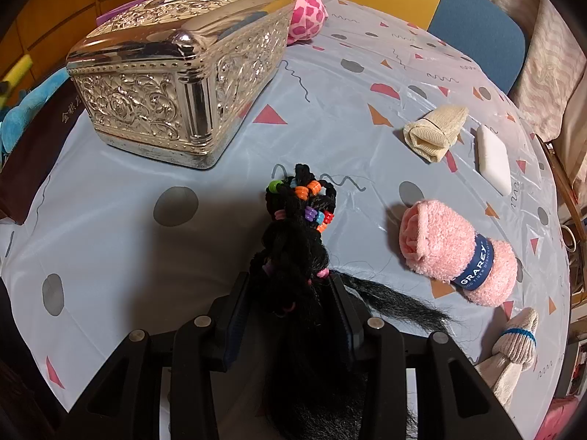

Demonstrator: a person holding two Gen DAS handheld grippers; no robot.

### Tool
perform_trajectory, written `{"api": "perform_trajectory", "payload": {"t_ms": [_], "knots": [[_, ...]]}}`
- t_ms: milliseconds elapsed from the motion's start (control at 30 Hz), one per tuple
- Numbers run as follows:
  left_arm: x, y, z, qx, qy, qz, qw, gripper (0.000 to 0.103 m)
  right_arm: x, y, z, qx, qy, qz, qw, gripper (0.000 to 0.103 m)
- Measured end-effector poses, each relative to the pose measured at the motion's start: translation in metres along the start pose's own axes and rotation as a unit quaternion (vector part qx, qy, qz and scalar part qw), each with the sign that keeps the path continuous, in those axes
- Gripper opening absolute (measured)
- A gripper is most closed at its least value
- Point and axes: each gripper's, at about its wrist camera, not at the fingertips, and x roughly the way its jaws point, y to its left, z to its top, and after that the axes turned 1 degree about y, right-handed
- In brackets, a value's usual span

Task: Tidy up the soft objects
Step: 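Carry the yellow sponge into the gold tray and release it while the right tool holds the doll, then carry the black-haired doll into the gold tray with the right tool and release it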

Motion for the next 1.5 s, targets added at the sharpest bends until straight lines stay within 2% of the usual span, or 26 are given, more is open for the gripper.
{"api": "perform_trajectory", "payload": {"t_ms": [67, 100, 200, 267, 533, 700, 767, 867, 1000, 1067, 1200, 1300, 1400, 1500], "knots": [[0.016, 0.005, 0.0, -0.004, 0.021, 0.005, 0.9998, 0.083, 0.0, 0.0, 0.0, 0.0, 0.0, 0.0, 1.0, 0.041], [0.019, 0.008, 0.0, -0.008, 0.024, 0.012, 0.9996, 0.089, 0.0, 0.0, 0.0, 0.0, 0.0, 0.0, 1.0, 0.041], [0.011, 0.012, -0.002, -0.021, 0.009, 0.013, 0.9997, 0.101, 0.0, 0.0, 0.0, 0.0, 0.0, 0.001, 1.0, 0.041], [-0.005, 0.016, -0.005, -0.035, -0.011, 0.007, 0.9993, 0.102, 0.0, -0.001, 0.0, -0.001, 0.001, 0.0, 1.0, 0.041], [-0.064, 0.028, -0.042, -0.085, -0.08, 0.07, 0.9907, 0.102, -0.002, 0.006, 0.001, -0.02, 0.001, -0.012, 1.0, 0.036], [-0.086, 0.038, -0.07, -0.105, -0.099, 0.096, 0.9848, 0.102, -0.006, 0.009, 0.002, -0.02, 0.011, -0.013, 1.0, 0.031], [-0.093, 0.043, -0.081, -0.112, -0.102, 0.105, 0.9829, 0.102, -0.018, 0.014, 0.002, -0.019, 0.01, -0.006, 1.0, 0.029], [-0.096, 0.055, -0.089, -0.131, -0.103, 0.116, 0.9791, 0.102, -0.049, 0.027, 0.004, -0.022, -0.023, 0.032, 0.999, 0.026], [-0.1, 0.07, -0.093, -0.161, -0.109, 0.115, 0.9743, 0.101, -0.104, 0.066, 0.02, -0.07, -0.082, 0.076, 0.991, 0.026], [-0.103, 0.071, -0.094, -0.163, -0.116, 0.115, 0.973, 0.101, -0.13, 0.092, 0.036, -0.098, -0.113, 0.104, 0.983, 0.026], [-0.109, 0.077, -0.098, -0.17, -0.121, 0.118, 0.971, 0.101, -0.162, 0.156, 0.072, -0.152, -0.151, 0.188, 0.958, 0.026], [-0.111, 0.087, -0.102, -0.189, -0.118, 0.114, 0.9681, 0.101, -0.166, 0.215, 0.095, -0.191, -0.145, 0.249, 0.939, 0.026], [-0.117, 0.094, -0.107, -0.198, -0.124, 0.114, 0.9655, 0.101, -0.156, 0.279, 0.112, -0.234, -0.127, 0.285, 0.921, 0.026], [-0.124, 0.099, -0.111, -0.199, -0.132, 0.118, 0.9638, 0.101, -0.132, 0.329, 0.125, -0.247, -0.097, 0.301, 0.916, 0.026]]}}
